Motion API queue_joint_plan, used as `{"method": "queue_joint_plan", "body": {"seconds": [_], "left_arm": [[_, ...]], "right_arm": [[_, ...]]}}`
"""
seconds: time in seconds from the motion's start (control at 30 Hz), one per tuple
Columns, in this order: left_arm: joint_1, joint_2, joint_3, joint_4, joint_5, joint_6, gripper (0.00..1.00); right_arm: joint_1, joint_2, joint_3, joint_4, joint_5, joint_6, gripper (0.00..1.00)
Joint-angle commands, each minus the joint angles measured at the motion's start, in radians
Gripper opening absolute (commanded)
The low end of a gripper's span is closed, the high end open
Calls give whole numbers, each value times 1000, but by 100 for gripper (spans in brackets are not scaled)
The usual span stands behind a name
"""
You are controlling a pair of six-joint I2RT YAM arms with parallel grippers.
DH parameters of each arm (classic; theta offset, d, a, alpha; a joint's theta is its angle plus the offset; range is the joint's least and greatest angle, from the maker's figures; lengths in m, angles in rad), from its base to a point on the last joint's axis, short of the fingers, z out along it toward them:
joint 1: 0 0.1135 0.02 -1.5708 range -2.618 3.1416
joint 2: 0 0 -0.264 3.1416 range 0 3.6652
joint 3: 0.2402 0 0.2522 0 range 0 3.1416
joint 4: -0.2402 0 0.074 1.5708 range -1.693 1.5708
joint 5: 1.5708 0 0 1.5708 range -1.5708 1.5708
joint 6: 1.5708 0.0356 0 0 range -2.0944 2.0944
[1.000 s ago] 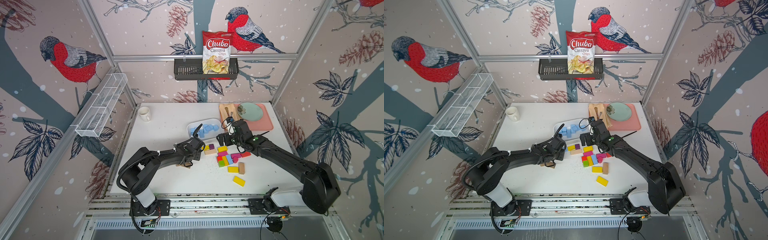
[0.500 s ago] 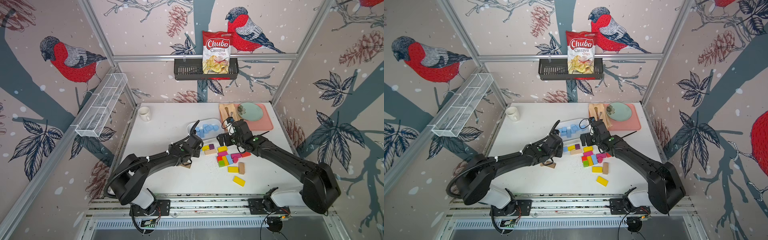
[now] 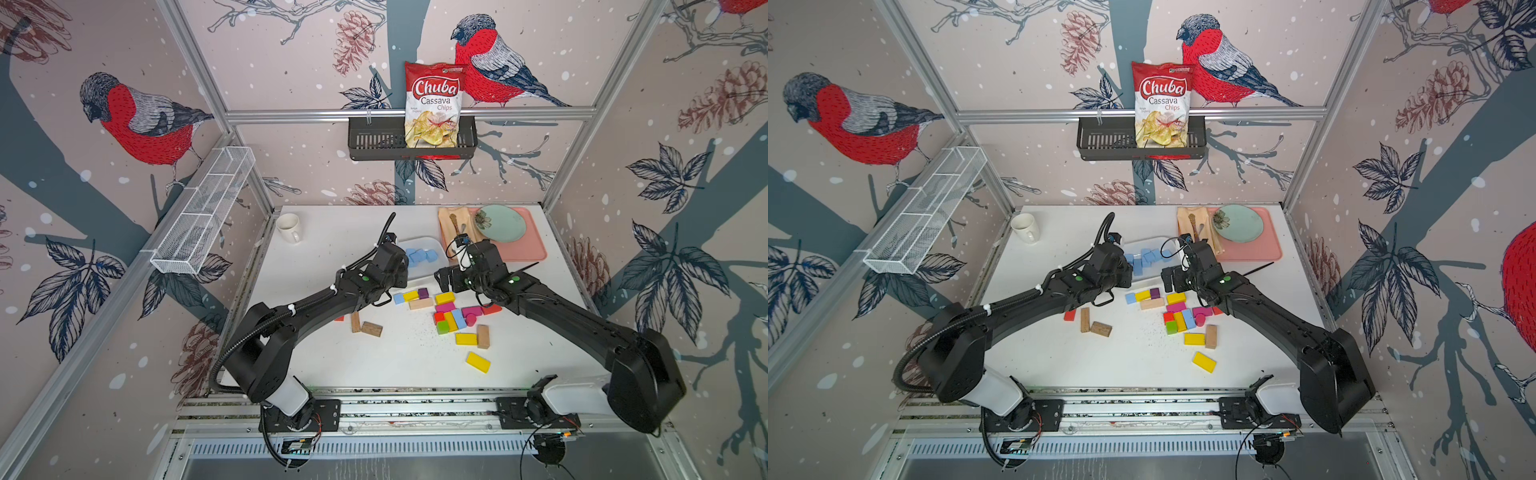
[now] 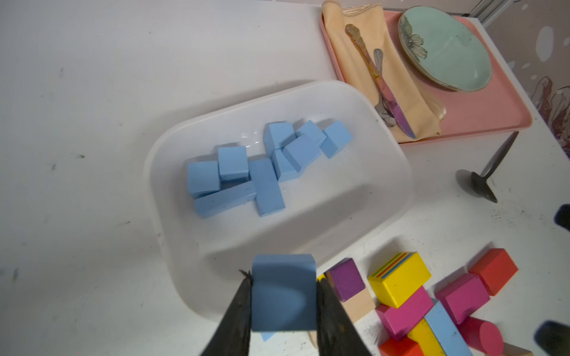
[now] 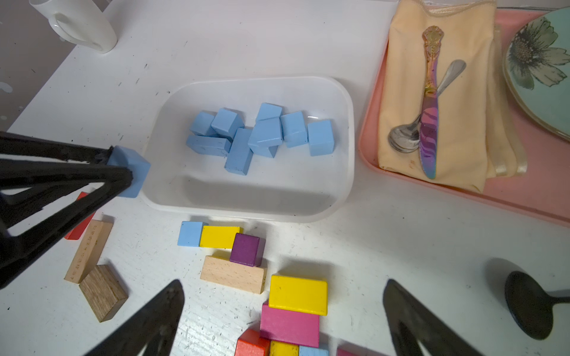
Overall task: Pick out the blue building blocks
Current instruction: Pick up the building block from the center of the board, then place the building block in the storage box.
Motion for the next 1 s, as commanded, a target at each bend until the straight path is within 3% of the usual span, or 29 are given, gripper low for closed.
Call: {"method": "queue_joint_plan", "body": {"seconds": [0.0, 0.57, 0.97], "left_arm": [[1, 59, 61, 40, 59, 9, 29], [-9, 391, 318, 79, 232, -53, 30], [-20, 499, 416, 44, 246, -52, 46]], "right_arm": [[-5, -17, -6, 15, 18, 20, 99], [-33, -102, -54, -1, 49, 30, 99], [-55, -108, -78, 6, 45, 33, 99]]}}
